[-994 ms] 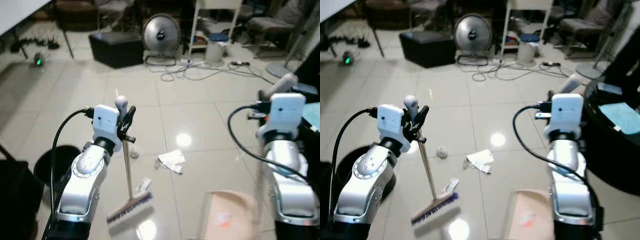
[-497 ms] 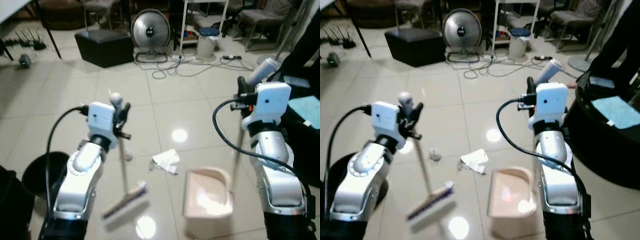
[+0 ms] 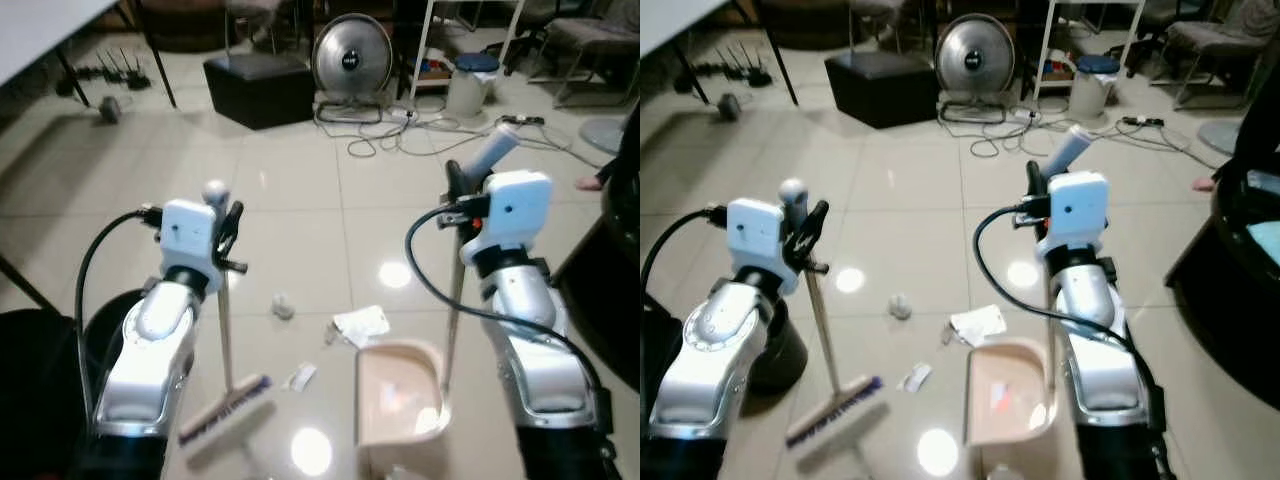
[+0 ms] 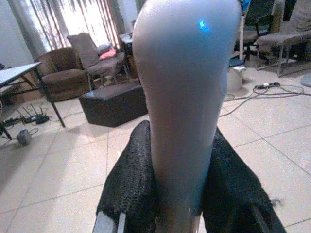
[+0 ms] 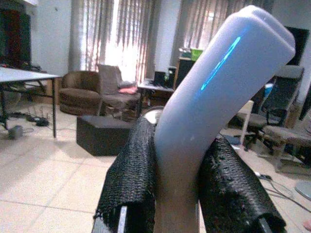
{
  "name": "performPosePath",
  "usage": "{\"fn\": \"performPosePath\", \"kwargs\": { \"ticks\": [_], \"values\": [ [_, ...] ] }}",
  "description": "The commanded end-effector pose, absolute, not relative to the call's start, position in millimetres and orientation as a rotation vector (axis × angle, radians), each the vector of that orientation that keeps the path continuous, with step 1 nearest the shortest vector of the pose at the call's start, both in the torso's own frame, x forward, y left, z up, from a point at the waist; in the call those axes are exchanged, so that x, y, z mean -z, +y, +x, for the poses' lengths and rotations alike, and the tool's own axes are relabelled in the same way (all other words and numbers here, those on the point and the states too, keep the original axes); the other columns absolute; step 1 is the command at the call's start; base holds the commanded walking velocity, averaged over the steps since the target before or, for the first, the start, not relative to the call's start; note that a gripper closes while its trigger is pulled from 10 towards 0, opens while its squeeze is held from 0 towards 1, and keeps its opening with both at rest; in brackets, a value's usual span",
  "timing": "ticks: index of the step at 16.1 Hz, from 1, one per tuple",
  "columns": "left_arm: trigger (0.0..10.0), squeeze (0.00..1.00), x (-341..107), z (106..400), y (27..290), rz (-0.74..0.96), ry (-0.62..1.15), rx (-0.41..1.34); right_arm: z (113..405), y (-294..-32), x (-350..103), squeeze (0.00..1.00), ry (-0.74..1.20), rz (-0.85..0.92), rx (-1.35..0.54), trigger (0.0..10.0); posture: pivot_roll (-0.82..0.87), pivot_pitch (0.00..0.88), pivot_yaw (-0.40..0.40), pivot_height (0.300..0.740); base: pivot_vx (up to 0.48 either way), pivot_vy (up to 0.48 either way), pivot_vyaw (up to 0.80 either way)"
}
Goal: Sweep floor
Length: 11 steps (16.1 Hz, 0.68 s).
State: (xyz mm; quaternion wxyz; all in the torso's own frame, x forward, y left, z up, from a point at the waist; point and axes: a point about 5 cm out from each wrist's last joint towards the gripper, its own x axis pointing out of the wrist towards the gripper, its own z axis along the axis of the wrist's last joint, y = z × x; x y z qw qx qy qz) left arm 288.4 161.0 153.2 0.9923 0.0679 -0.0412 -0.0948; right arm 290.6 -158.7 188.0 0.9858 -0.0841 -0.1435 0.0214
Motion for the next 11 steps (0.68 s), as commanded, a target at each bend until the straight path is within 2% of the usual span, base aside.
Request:
{"fn": "performPosePath", "kwargs": {
  "ticks": [1, 4, 8, 11],
  "values": [
    [10.0, 0.0, -164.2, 290.8, 157.5, 0.129, -0.128, 0.208, 291.5, -159.1, -192.7, 0.0, -0.311, -0.193, -0.05, 10.0, -0.07, 0.038, 0.009, 0.74, 0.27, 0.0, 0.0],
    [10.0, 0.0, -165.1, 291.4, 158.9, 0.133, -0.128, 0.204, 291.6, -151.8, -187.3, 0.0, -0.282, -0.209, -0.102, 10.0, -0.06, 0.041, 0.011, 0.74, 0.281, 0.0, 0.0],
    [10.0, 0.0, -165.8, 291.7, 158.4, 0.136, -0.127, 0.206, 293.1, -151.7, -185.6, 0.0, -0.282, -0.203, -0.092, 10.0, -0.05, 0.037, 0.013, 0.74, 0.299, 0.0, 0.78],
    [10.0, 0.0, -166.7, 293.9, 157.3, 0.137, -0.128, 0.218, 292.9, -154.0, -186.7, 0.0, -0.302, -0.169, -0.068, 10.0, -0.06, 0.036, 0.023, 0.74, 0.301, 0.0, 0.0]
  ]
}}
